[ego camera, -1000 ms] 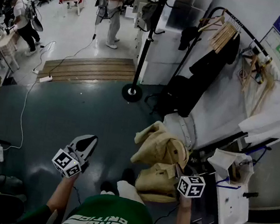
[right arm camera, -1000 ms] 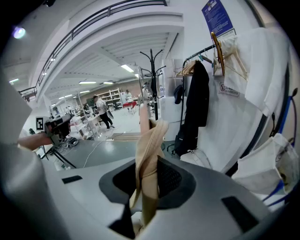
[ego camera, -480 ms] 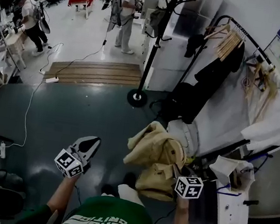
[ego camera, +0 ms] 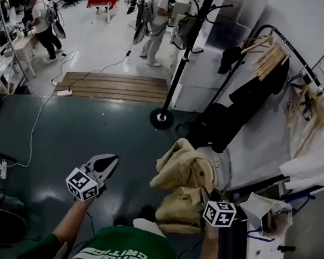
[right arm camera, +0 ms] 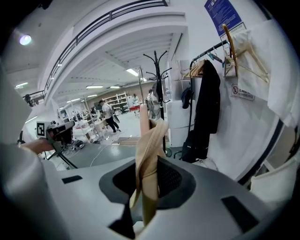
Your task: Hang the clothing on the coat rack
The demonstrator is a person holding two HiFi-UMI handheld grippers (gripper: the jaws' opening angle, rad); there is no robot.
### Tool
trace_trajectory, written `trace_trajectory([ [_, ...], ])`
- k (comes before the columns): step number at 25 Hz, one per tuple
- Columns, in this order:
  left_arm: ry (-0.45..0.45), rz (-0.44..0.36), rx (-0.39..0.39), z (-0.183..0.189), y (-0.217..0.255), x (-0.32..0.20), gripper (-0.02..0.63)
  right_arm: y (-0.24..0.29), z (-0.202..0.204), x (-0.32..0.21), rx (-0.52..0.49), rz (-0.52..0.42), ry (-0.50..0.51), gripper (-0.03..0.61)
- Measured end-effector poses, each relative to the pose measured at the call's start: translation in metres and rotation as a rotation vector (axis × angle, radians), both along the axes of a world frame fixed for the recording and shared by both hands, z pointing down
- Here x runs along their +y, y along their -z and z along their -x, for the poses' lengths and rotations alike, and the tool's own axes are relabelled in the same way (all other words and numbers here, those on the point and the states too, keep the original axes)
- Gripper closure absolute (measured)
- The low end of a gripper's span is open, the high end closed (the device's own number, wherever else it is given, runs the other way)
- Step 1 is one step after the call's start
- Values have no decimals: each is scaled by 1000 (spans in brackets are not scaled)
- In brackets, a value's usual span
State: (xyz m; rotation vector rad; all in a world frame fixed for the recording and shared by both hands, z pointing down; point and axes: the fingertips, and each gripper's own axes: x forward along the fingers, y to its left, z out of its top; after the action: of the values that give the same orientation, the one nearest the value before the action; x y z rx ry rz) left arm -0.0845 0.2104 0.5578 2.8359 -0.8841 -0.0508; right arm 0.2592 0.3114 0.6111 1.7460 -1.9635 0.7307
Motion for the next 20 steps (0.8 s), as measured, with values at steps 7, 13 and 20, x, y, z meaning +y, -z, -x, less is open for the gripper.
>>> trace_trajectory([
  [7,31,-19,-69,-55,16,-65,611,7,-34,-66,-13,-24,39,494],
  [13,17,-73,-112,-104,32,-96,611,18,-54,-119,-7,-56,77,494],
  [20,61,-104,-165,-121,40,-130,611,35,-63,-179,19,-74,136,494],
])
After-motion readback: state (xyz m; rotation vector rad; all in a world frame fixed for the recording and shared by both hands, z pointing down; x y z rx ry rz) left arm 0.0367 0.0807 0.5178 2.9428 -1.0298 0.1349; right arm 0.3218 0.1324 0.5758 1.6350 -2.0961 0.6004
